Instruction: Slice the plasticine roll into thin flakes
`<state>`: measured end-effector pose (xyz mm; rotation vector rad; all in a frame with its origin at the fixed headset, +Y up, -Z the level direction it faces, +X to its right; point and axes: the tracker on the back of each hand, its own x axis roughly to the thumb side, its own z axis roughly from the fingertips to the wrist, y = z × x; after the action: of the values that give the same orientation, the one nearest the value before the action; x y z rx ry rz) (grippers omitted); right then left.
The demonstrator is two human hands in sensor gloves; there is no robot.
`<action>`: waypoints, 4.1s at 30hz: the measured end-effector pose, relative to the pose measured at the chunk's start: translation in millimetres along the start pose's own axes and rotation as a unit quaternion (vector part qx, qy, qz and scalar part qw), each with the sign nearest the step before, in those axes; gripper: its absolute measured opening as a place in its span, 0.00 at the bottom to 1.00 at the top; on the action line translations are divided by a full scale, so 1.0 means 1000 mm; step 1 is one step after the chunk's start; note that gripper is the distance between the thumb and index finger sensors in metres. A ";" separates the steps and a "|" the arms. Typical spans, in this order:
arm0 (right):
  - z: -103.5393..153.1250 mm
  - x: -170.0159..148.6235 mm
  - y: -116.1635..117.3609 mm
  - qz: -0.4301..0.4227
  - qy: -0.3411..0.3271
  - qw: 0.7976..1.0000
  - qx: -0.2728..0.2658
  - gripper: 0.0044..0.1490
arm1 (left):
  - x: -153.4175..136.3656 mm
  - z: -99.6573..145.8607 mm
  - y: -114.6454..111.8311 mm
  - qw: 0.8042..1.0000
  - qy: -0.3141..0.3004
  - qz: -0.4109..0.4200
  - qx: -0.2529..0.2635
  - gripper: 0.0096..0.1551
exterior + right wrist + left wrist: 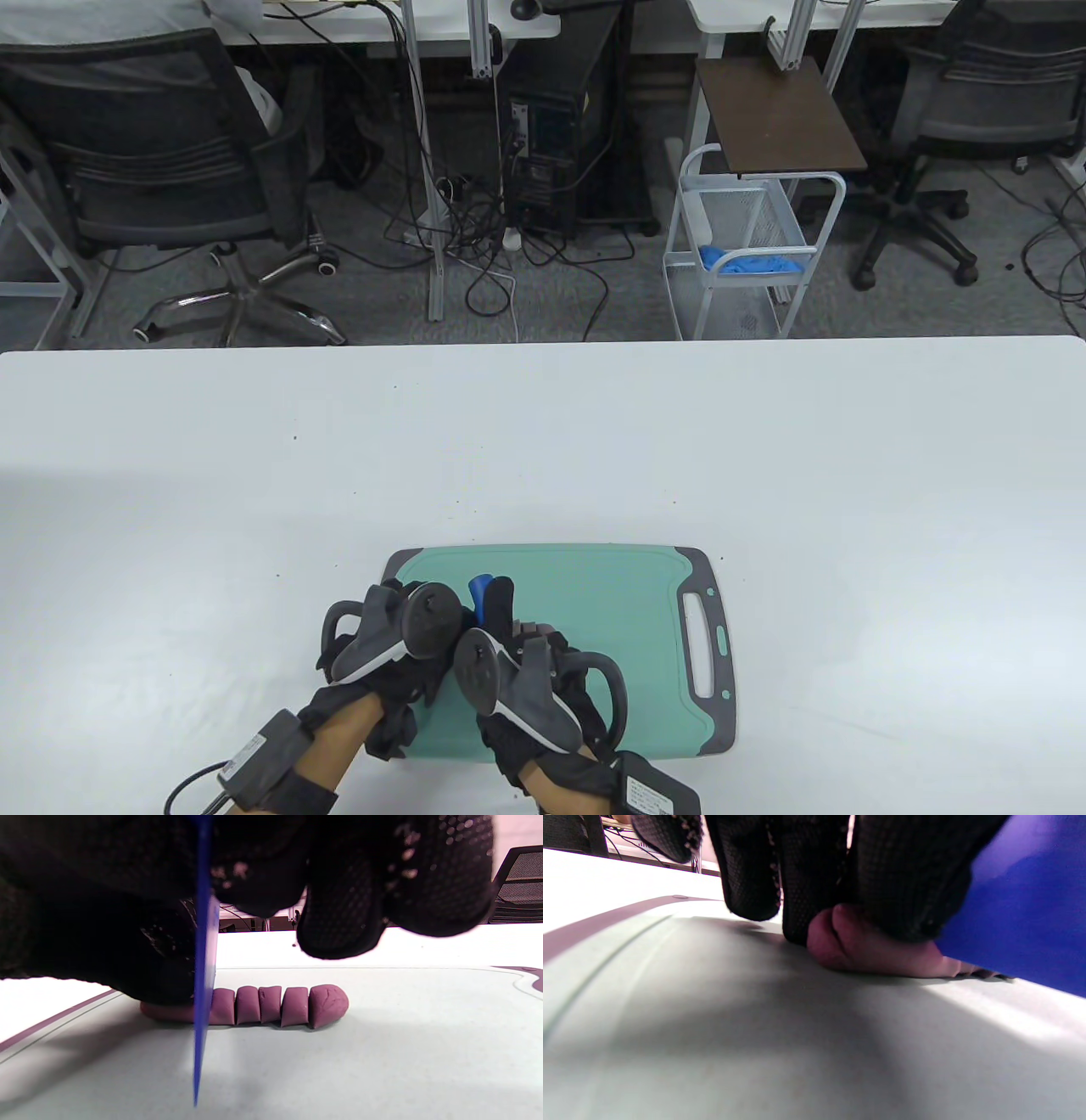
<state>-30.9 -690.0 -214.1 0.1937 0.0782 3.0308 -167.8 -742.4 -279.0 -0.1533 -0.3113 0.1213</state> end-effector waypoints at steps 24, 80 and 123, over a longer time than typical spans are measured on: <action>-0.004 0.006 0.008 0.022 0.002 1.000 -0.016 0.55 | 0.000 0.000 0.000 1.000 0.004 0.003 -0.002 0.25; -0.001 0.012 0.002 -0.006 -0.007 1.000 -0.006 0.55 | -0.010 0.004 0.004 1.000 0.019 0.001 0.002 0.25; -0.034 0.019 0.040 0.010 0.001 1.000 -0.024 0.55 | -0.010 0.005 0.005 1.000 0.013 0.001 -0.001 0.25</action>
<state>-57.8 -728.8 -242.8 0.1876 0.0036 3.0495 -179.0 -738.0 -278.4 -0.1580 -0.2850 0.1212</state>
